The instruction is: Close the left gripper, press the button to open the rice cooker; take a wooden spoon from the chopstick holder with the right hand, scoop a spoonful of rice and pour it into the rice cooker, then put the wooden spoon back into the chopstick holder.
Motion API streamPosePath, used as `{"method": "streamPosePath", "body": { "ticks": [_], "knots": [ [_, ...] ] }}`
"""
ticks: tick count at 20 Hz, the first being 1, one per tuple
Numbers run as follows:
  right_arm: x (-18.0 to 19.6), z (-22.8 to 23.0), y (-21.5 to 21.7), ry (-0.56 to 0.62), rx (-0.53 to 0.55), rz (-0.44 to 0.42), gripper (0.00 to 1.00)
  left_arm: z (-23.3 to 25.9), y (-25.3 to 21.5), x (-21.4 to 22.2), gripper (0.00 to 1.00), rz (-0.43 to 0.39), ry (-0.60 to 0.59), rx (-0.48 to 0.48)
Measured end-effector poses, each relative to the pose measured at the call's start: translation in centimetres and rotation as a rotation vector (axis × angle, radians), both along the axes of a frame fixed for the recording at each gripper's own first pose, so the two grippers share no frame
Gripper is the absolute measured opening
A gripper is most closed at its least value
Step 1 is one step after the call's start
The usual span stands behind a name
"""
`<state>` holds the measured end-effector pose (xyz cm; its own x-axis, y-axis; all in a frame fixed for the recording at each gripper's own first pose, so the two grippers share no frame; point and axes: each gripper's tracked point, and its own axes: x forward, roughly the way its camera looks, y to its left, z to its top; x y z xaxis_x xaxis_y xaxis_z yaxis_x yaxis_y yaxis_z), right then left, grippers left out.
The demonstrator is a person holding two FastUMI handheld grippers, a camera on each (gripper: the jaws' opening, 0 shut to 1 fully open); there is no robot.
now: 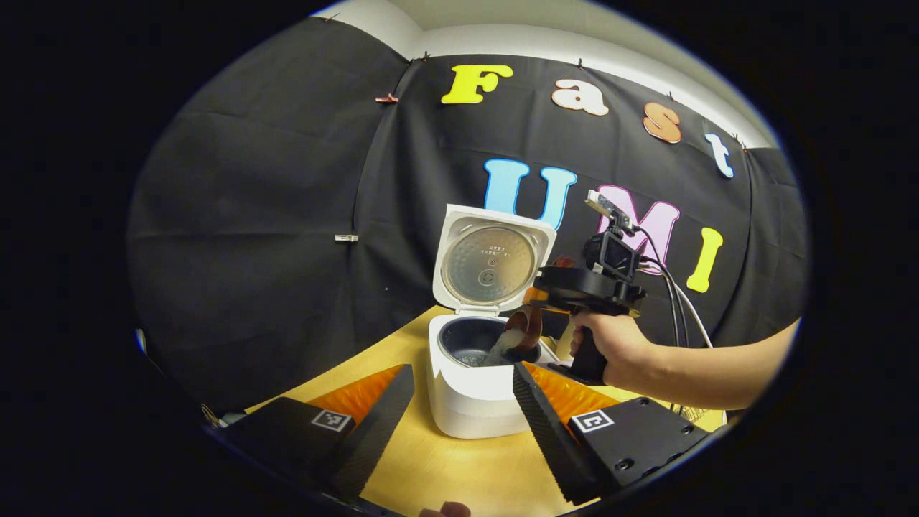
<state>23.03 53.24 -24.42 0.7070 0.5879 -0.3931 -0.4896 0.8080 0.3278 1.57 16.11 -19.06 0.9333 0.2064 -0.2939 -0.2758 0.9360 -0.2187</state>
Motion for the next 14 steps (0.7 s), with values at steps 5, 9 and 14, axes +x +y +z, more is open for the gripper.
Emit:
{"method": "streamPosePath", "body": {
  "ticks": [5, 9, 14],
  "knots": [
    [-0.6, 0.5, 0.8, -0.135, -0.104, 0.105, 0.14, -0.2, -0.3, -0.5, 0.95, -0.009, 0.002, 0.008],
    [-1.8, 1.6, 2.1, -0.263, -0.188, 0.215, 0.14, -0.1, 0.1, -0.9, 0.95, 0.006, -0.001, -0.002],
    [-4.4, 3.8, 4.2, -0.464, -0.279, 0.359, 0.14, -0.2, -0.2, -0.7, 0.95, 0.003, 0.000, -0.014]
  ]
}}
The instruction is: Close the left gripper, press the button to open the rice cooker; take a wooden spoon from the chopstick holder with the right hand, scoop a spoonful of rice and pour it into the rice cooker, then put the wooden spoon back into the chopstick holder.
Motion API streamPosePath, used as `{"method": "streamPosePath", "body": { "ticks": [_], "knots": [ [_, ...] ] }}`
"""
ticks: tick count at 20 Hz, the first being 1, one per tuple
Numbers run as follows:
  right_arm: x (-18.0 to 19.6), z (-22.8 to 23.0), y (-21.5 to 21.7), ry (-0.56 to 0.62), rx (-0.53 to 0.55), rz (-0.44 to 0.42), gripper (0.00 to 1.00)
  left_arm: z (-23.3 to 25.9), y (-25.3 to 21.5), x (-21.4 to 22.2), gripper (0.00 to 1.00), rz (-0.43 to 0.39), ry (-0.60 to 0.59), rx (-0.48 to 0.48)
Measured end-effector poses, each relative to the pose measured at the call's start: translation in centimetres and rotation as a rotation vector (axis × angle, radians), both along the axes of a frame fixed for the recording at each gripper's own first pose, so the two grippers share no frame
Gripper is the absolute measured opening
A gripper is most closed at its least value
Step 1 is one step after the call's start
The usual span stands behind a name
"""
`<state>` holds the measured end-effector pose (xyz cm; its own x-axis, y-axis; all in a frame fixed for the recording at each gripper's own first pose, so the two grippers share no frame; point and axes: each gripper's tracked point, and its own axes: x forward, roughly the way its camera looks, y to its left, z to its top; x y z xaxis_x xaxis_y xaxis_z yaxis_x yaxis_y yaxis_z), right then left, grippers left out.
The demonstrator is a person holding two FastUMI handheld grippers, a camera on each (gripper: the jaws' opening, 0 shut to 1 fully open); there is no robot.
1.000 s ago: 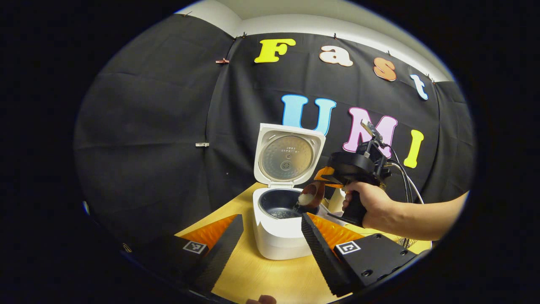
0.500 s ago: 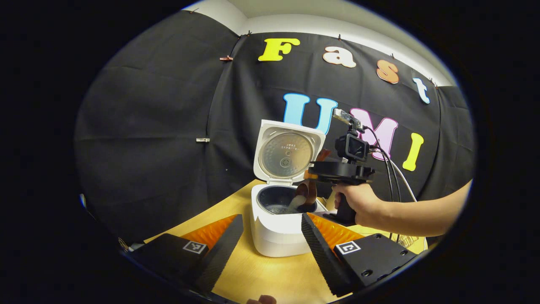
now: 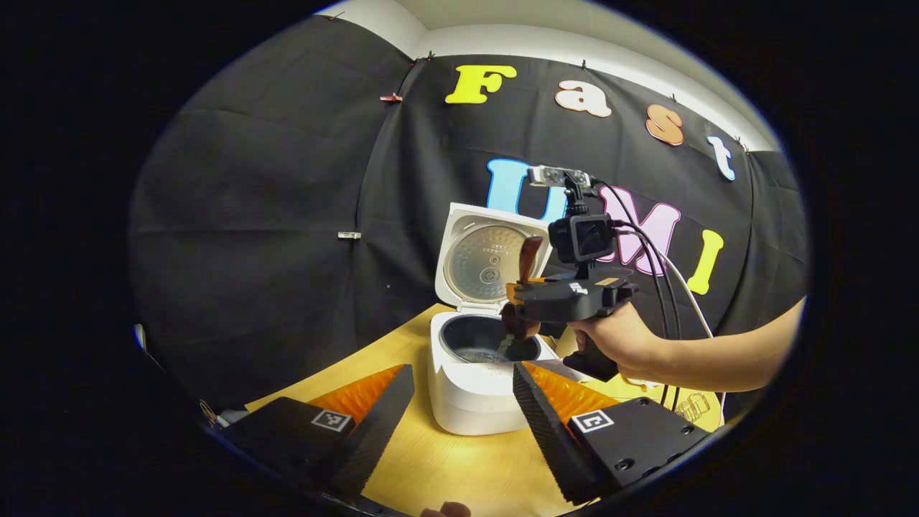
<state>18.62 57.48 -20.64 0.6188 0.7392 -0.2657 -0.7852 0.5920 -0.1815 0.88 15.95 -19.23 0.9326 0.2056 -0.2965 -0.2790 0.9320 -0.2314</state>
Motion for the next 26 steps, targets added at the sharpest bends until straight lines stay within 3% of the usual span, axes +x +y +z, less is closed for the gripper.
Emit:
{"method": "streamPosePath", "body": {
  "ticks": [3, 6, 8, 10, 12, 16, 21, 26],
  "knots": [
    [-2.1, 0.8, 1.3, -0.102, -0.051, 0.106, 0.10, 0.0, -0.2, 0.1, 0.95, -0.003, -0.002, 0.001],
    [-3.9, 1.4, 2.0, -0.213, -0.099, 0.188, 0.14, 0.2, -0.2, 0.1, 0.95, -0.008, 0.000, 0.005],
    [-4.9, 1.3, 2.0, -0.281, -0.135, 0.214, 0.14, 0.0, -0.2, 0.0, 0.95, -0.008, 0.003, 0.004],
    [-5.4, 0.5, 2.0, -0.277, -0.154, 0.230, 0.14, 0.1, -0.2, -0.1, 0.95, -0.007, 0.004, 0.004],
    [-5.3, 0.0, 1.8, -0.213, -0.136, 0.213, 0.15, 0.3, -0.2, -0.3, 0.95, -0.007, 0.005, 0.019],
    [-3.4, -0.4, 0.2, 0.031, -0.035, 0.109, 0.15, 0.4, -0.3, -1.1, 0.95, -0.009, 0.016, 0.030],
    [-1.8, 1.2, -3.8, 0.386, 0.196, -0.047, 0.15, 0.7, -1.0, -1.7, 0.95, -0.019, 0.017, 0.015],
    [-1.4, 5.7, -9.9, 0.484, 0.398, -0.130, 0.14, 1.3, -1.8, -1.7, 0.95, -0.030, 0.015, 0.009]
  ]
}}
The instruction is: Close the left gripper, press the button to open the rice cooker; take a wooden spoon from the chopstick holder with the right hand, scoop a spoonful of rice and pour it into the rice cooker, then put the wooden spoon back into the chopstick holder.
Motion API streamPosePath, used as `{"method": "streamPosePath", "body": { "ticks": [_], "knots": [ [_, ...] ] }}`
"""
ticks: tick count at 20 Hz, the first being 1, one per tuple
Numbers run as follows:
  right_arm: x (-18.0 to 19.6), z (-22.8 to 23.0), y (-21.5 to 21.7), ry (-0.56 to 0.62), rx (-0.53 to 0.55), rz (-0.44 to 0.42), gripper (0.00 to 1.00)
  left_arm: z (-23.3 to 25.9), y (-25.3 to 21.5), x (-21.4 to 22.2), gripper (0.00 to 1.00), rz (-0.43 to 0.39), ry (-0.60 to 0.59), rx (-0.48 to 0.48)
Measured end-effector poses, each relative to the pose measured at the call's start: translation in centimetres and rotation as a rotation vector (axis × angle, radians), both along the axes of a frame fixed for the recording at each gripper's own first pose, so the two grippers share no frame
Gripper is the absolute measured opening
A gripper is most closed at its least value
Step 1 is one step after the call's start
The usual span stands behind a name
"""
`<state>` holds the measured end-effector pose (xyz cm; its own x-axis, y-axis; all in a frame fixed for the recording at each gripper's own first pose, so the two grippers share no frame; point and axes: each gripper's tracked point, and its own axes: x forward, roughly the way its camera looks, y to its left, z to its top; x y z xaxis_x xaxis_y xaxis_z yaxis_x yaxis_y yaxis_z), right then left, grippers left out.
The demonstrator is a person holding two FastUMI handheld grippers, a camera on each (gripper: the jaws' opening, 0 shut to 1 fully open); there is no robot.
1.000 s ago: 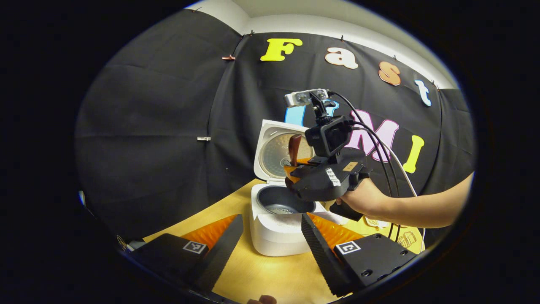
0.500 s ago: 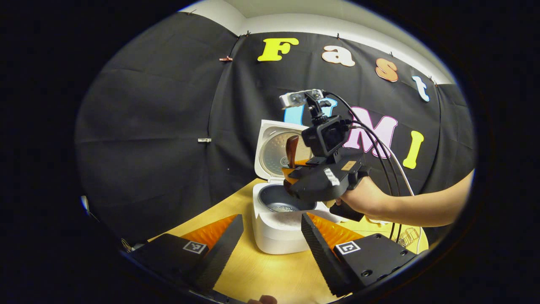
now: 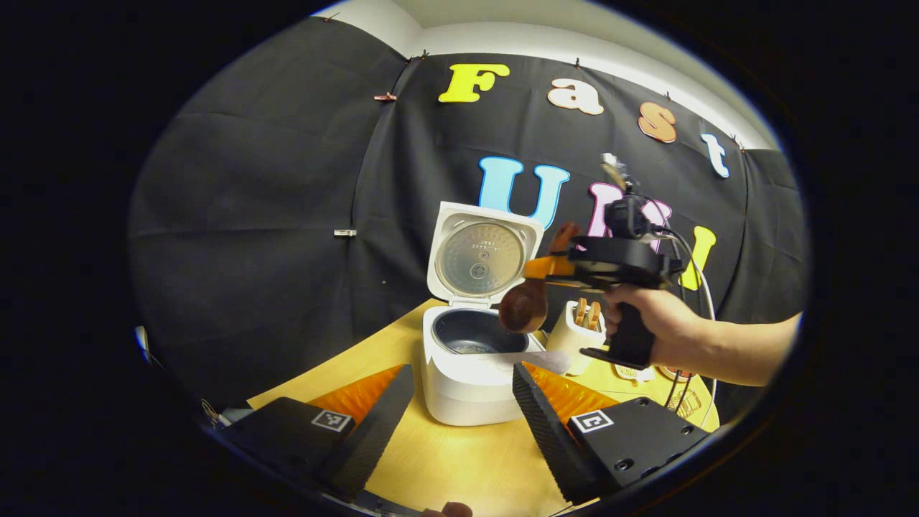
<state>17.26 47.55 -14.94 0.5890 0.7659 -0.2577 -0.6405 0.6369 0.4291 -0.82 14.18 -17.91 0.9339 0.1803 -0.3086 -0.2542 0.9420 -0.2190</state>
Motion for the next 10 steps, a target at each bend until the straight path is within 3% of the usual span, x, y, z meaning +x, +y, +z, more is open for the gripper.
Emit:
{"method": "streamPosePath", "body": {
  "ticks": [4, 10],
  "knots": [
    [-0.9, 2.9, -6.6, 0.025, 0.088, -0.067, 0.14, 1.1, 0.0, 0.6, 0.95, -0.013, -0.012, 0.029],
    [-1.4, 5.2, -19.5, -0.030, 0.117, -0.197, 0.15, 2.3, -1.4, 2.1, 0.95, -0.046, -0.026, 0.045]
  ]
}}
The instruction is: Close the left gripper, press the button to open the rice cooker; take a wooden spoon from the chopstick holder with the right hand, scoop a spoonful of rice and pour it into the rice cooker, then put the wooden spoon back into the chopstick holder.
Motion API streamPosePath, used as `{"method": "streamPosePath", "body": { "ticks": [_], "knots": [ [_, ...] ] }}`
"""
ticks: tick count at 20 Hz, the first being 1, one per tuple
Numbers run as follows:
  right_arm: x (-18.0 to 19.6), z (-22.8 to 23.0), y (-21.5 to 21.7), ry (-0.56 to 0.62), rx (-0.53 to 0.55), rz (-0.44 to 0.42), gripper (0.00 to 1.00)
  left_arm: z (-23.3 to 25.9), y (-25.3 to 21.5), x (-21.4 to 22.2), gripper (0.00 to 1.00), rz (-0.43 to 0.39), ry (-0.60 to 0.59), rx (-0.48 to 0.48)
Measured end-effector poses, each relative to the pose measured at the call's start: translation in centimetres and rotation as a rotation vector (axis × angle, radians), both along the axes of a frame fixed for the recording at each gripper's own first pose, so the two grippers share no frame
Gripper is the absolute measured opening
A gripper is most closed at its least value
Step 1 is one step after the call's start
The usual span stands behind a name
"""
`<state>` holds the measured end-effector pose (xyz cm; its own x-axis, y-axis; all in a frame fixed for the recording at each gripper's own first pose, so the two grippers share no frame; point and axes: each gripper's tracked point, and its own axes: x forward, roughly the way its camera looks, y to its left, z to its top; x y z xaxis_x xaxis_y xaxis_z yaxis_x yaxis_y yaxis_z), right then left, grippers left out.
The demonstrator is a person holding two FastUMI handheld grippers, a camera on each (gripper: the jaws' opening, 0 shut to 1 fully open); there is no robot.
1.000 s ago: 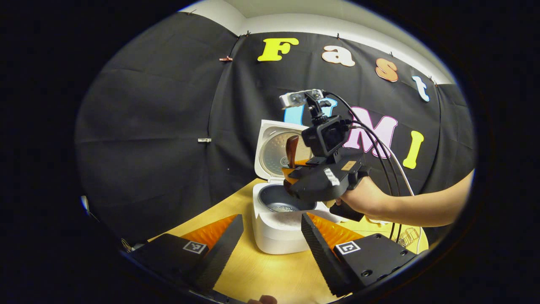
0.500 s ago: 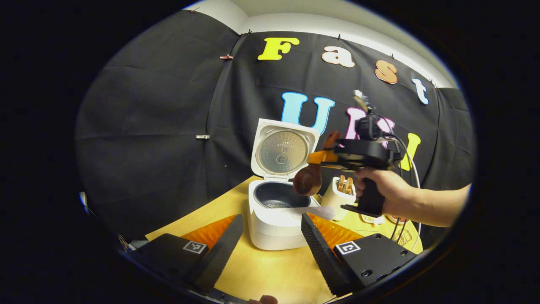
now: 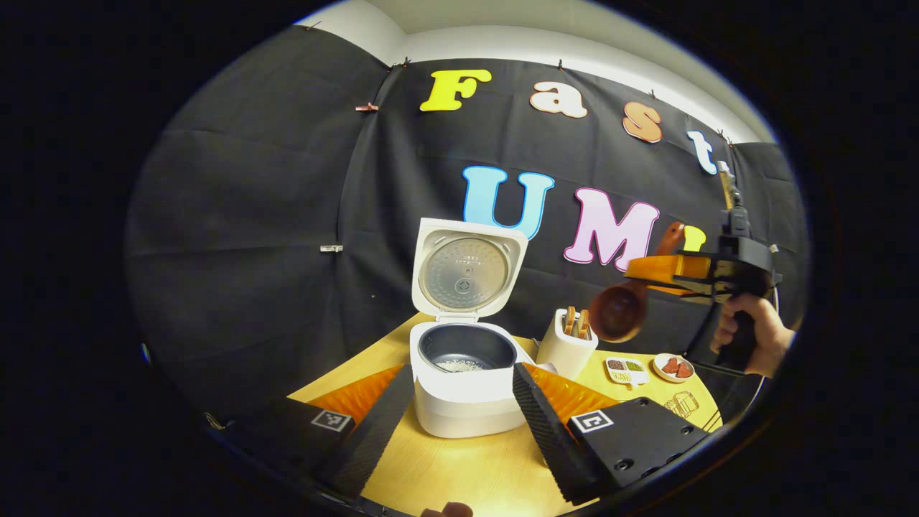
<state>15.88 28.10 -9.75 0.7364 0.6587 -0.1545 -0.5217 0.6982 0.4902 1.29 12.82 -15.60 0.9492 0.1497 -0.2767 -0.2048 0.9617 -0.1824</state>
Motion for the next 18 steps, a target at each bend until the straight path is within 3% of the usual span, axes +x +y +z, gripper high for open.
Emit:
{"method": "streamPosePath", "body": {
  "ticks": [5, 10, 13, 18],
  "knots": [
    [0.6, -1.3, -11.9, -0.008, -0.041, -0.171, 0.14, 1.1, -2.2, 1.6, 0.95, -0.053, -0.016, 0.012],
    [0.6, -5.4, -22.3, 0.026, -0.116, -0.336, 0.14, 2.3, -4.0, 2.7, 0.95, -0.093, -0.022, 0.034],
    [0.1, -9.0, -26.1, 0.064, -0.160, -0.394, 0.14, 2.4, -5.1, 3.0, 0.95, -0.113, -0.017, 0.034],
    [-0.3, -16.0, -29.3, 0.153, -0.215, -0.412, 0.14, 2.4, -6.3, 3.0, 0.95, -0.133, 0.000, 0.033]
  ]
}}
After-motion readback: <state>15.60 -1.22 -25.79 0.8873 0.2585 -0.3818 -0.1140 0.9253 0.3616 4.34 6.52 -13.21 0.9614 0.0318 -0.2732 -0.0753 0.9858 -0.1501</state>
